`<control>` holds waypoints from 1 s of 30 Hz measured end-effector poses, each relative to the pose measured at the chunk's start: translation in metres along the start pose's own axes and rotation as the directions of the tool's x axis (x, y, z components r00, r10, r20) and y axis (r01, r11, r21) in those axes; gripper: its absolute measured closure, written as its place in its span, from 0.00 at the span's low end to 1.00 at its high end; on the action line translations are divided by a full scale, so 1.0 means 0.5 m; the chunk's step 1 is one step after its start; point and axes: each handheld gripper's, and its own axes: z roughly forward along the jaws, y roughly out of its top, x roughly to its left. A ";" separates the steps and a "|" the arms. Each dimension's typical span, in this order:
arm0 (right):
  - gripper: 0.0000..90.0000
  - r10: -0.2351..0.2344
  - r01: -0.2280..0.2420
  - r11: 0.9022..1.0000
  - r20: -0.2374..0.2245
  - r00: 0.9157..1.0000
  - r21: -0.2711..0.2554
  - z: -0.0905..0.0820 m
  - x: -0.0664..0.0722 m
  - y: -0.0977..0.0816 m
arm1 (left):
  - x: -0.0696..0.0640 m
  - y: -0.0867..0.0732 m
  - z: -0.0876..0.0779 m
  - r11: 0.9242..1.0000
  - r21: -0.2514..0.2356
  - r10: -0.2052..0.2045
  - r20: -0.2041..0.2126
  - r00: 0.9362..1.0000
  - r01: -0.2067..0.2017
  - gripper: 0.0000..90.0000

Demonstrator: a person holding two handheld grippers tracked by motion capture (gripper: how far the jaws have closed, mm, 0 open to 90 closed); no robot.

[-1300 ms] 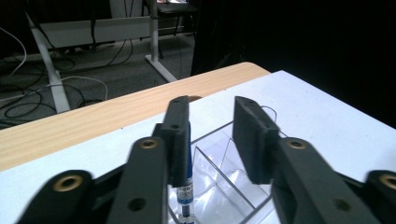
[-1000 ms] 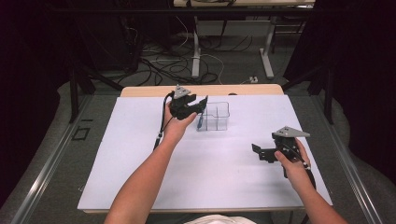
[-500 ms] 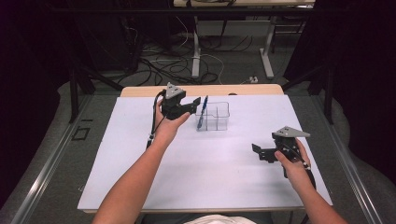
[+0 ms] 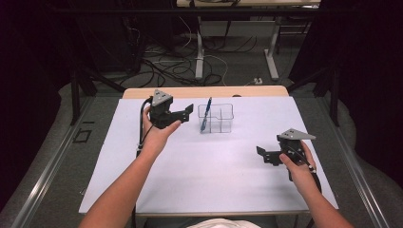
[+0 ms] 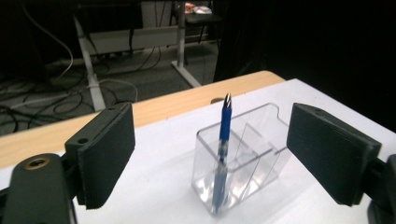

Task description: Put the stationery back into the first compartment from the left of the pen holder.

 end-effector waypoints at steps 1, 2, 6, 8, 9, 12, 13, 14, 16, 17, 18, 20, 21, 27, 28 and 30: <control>0.03 0.005 -0.005 1.000 0.002 1.000 -0.002 0.000 0.001 0.000 | 0.004 -0.004 -0.007 1.000 0.005 -0.007 -0.004 1.000 0.007 0.15; 0.03 0.004 -0.004 1.000 0.001 1.000 -0.003 0.000 0.001 0.001 | 0.007 -0.009 -0.013 1.000 0.007 -0.012 -0.007 1.000 0.012 0.13; 0.03 0.005 -0.005 1.000 0.011 1.000 -0.006 -0.001 0.001 0.001 | 0.023 -0.029 -0.039 0.999 0.020 -0.034 -0.020 0.999 0.034 0.06; 0.03 0.006 -0.006 1.000 0.009 1.000 -0.009 0.000 0.000 0.001 | 0.031 -0.041 -0.051 0.999 0.026 -0.034 -0.029 0.999 0.035 0.05; 0.03 0.007 -0.007 1.000 0.011 1.000 -0.008 -0.001 0.000 0.001 | 0.035 -0.047 -0.056 0.999 0.032 -0.040 -0.032 0.999 0.041 0.04; 0.03 0.009 -0.009 1.000 0.011 1.000 -0.006 -0.001 0.000 0.000 | 0.043 -0.067 -0.071 0.998 0.035 -0.060 -0.037 0.998 0.061 0.01; 0.03 0.008 -0.008 1.000 0.009 1.000 -0.006 -0.001 0.000 0.000 | 0.046 -0.074 -0.075 0.997 0.034 -0.064 -0.041 0.997 0.065 0.01; 0.03 0.008 -0.008 1.000 0.010 1.000 -0.007 -0.001 0.001 0.001 | 0.048 -0.080 -0.078 0.997 0.034 -0.075 -0.044 0.996 0.076 0.00; 0.03 0.008 -0.008 1.000 0.009 1.000 -0.006 0.000 0.000 0.000 | 0.052 -0.094 -0.083 0.994 0.040 -0.099 -0.062 0.993 0.101 0.00; 0.03 0.006 -0.006 1.000 0.010 1.000 -0.006 0.000 -0.001 0.000 | 0.054 -0.100 -0.084 0.994 0.050 -0.098 -0.070 0.993 0.101 0.00; 0.03 0.002 -0.002 1.000 0.009 1.000 -0.004 0.000 -0.001 0.000 | 0.055 -0.107 -0.087 0.993 0.057 -0.097 -0.074 0.993 0.101 0.00; 0.03 0.002 -0.002 1.000 0.009 1.000 -0.003 0.000 -0.001 0.000 | 0.058 -0.120 -0.094 0.994 0.064 -0.088 -0.075 0.993 0.093 0.00; 0.03 0.003 -0.003 1.000 0.008 1.000 -0.003 0.000 -0.001 0.000 | 0.060 -0.126 -0.098 0.993 0.065 -0.090 -0.076 0.993 0.095 0.00; 0.03 0.007 -0.007 1.000 0.012 1.000 -0.002 0.001 -0.004 -0.002 | 0.073 -0.166 -0.120 0.992 0.069 -0.101 -0.098 0.990 0.108 0.00; 0.03 0.008 -0.008 1.000 0.015 1.000 -0.003 0.001 -0.004 -0.002 | 0.075 -0.172 -0.122 0.991 0.074 -0.102 -0.102 0.990 0.109 0.00; 0.03 0.011 -0.012 1.000 0.018 1.000 0.007 0.001 -0.004 -0.003 | 0.082 -0.180 -0.125 0.990 0.082 -0.101 -0.121 0.987 0.112 0.00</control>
